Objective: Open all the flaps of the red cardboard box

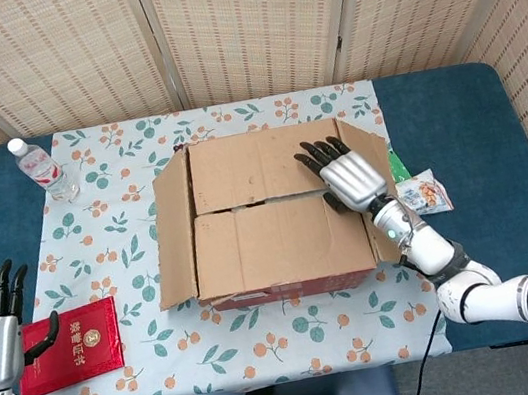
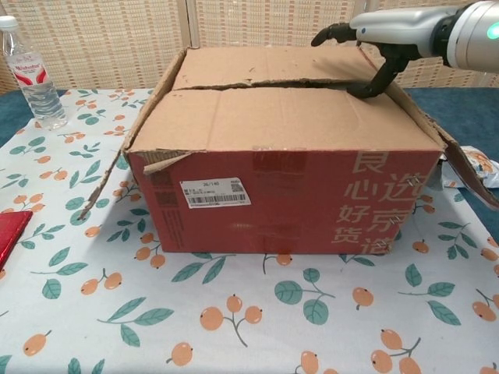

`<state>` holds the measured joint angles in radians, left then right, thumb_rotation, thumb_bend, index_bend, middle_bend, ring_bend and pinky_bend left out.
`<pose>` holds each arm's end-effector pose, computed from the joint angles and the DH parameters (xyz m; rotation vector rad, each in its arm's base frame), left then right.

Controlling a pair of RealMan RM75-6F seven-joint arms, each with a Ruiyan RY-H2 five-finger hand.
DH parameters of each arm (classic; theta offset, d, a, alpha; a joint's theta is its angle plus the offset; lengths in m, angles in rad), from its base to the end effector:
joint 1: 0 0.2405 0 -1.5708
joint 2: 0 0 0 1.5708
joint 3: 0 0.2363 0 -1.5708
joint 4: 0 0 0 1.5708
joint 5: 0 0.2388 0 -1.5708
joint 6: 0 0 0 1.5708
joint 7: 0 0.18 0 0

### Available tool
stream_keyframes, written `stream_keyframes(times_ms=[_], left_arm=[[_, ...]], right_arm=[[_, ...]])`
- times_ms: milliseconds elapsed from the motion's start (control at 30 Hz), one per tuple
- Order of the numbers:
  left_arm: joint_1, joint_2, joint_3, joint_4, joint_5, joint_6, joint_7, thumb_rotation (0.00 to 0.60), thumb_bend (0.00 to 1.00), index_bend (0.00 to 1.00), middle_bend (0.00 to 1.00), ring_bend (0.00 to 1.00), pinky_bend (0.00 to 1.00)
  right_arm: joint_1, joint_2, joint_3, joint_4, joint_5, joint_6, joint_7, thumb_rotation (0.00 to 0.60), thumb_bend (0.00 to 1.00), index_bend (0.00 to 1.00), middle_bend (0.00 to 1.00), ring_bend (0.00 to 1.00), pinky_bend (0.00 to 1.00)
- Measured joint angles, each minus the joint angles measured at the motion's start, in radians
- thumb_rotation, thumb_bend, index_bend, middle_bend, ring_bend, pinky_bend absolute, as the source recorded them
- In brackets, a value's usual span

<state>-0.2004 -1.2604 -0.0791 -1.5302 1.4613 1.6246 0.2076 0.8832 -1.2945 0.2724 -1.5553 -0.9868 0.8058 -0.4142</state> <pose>-0.2723 0.2554 0.1184 -1.3367 -0.6285 -0.9522 -0.0908 -0.4286 0.0184 1.9007 -0.7753 0.8602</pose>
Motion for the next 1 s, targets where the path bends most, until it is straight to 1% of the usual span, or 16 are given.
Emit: stream_keyframes(times_ms=[300, 533, 767, 1000], left_arm=[[0.011, -0.003, -0.017, 0.014, 0.008, -0.003, -0.022, 0.367, 0.46, 0.0, 0.0, 0.0, 0.0], [0.022, -0.006, -0.026, 0.024, 0.01, 0.003, -0.034, 0.366, 0.46, 0.0, 0.0, 0.0, 0.0], [0.03, -0.012, -0.033, 0.044, 0.011, 0.005, -0.051, 0.364, 0.46, 0.0, 0.0, 0.0, 0.0], [0.034, -0.015, -0.044, 0.059, 0.002, -0.004, -0.07, 0.365, 0.46, 0.0, 0.0, 0.0, 0.0]], right_arm=[[0.061, -0.038, -0.007, 0.043, 0.053, 0.003, -0.054, 0.6, 0.42, 0.0, 0.0, 0.0, 0.0], [0.076, -0.052, 0.004, 0.056, 0.059, 0.024, -0.03, 0.6, 0.42, 0.0, 0.0, 0.0, 0.0], [0.076, -0.048, 0.037, 0.068, 0.026, 0.062, 0.041, 0.6, 0.42, 0.0, 0.0, 0.0, 0.0], [0.094, -0.041, 0.082, 0.106, 0.03, 0.065, 0.1, 0.6, 0.42, 0.0, 0.0, 0.0, 0.0]])
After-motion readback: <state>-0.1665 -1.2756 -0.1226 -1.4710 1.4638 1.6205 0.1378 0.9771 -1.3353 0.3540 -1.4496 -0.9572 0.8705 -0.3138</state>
